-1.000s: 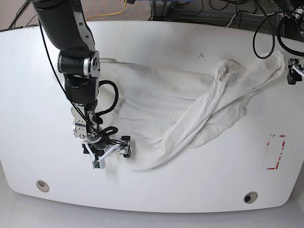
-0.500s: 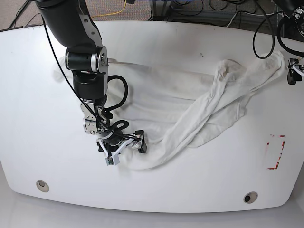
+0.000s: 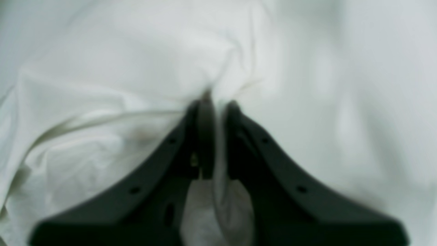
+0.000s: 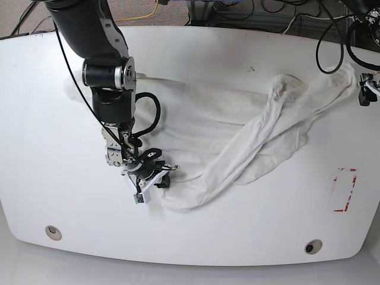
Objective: Layout the t-shirt on the table in an organized manner, then fold the t-shirt properly
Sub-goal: 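Close the right gripper on the shirt hem fabric, then drag the held hem with the right gripper away from the left gripper, then pull the hem back across the table with the right gripper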
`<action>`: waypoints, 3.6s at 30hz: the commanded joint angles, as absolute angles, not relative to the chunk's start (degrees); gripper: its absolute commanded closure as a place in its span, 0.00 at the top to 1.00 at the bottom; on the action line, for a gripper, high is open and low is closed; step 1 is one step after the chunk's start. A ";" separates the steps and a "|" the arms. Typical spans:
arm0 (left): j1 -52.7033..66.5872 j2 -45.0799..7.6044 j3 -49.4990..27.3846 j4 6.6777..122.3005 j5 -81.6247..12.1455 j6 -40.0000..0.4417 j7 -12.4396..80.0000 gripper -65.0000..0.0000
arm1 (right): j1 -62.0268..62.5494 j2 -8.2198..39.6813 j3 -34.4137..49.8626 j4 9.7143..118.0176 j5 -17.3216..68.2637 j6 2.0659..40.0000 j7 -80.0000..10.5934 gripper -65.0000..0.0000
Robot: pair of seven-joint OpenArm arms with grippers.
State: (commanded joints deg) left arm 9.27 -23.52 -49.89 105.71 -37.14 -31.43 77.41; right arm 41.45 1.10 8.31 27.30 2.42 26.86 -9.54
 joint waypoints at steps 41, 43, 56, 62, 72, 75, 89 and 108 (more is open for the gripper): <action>7.60 -23.16 -42.07 105.36 -36.88 -31.25 77.14 0.64 | -6.55 -1.89 14.46 117.23 19.91 40.00 -69.58 0.00; 7.52 -23.16 -41.98 105.36 -36.88 -31.16 77.14 0.64 | -8.75 -0.31 14.55 117.23 24.13 40.00 -69.58 0.00; 6.46 -23.16 -38.37 105.36 -36.88 -31.08 77.14 0.64 | -17.98 8.22 14.73 116.62 42.07 40.00 -69.58 0.09; 6.37 -21.58 -38.29 105.36 -36.97 -31.25 75.56 0.64 | -17.54 9.98 14.73 116.62 42.15 40.00 -69.58 0.51; 8.66 -19.47 -34.15 105.36 -36.88 -31.34 70.55 0.64 | -10.51 10.15 14.81 116.44 41.80 40.00 -69.41 0.95; 9.63 -19.21 -34.24 105.36 -36.88 -31.34 69.76 0.64 | -7.69 10.15 14.81 115.47 41.80 40.00 -69.32 0.95; 12.97 -19.21 -41.45 105.54 -36.97 -31.34 67.47 0.64 | 10.07 9.71 12.09 92.00 39.78 40.00 -61.67 0.94; 21.14 -15.43 -44.18 105.36 -36.79 -35.03 67.30 0.64 | 25.10 4.62 -4.26 58.86 19.82 40.00 -35.47 0.94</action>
